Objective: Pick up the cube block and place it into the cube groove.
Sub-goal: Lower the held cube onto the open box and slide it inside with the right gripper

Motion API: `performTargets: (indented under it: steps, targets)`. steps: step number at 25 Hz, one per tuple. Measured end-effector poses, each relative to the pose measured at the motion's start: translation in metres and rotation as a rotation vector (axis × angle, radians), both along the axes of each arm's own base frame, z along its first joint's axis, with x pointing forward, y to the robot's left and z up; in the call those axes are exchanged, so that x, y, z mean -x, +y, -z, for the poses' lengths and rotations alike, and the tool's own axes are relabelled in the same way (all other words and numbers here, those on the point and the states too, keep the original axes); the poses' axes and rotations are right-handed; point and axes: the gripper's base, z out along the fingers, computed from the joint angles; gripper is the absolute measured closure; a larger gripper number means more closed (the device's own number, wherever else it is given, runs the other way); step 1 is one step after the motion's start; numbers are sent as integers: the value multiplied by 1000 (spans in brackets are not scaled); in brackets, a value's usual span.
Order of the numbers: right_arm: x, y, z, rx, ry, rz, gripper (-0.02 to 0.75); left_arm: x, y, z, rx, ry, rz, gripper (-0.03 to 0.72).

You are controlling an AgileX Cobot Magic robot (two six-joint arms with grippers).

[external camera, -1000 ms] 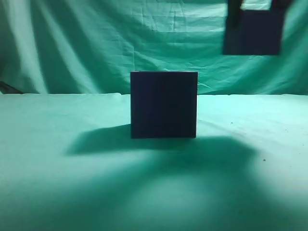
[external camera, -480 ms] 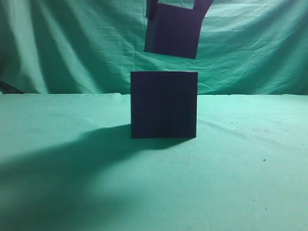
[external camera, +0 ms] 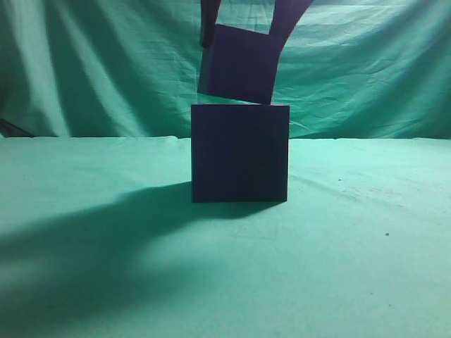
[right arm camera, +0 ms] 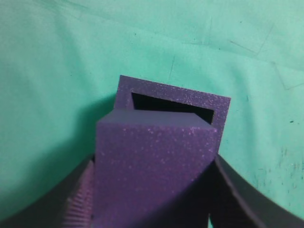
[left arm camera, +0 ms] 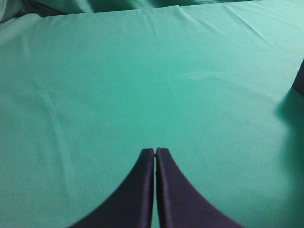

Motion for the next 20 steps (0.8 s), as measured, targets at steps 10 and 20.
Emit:
performTargets:
  steps: [10, 20]
  targets:
    - [-1, 0, 0, -7, -6, 21, 310, 0, 0, 0, 0, 0, 0, 688]
    - [-2, -2, 0, -2, -1, 78, 310, 0, 0, 0, 0, 0, 0, 688]
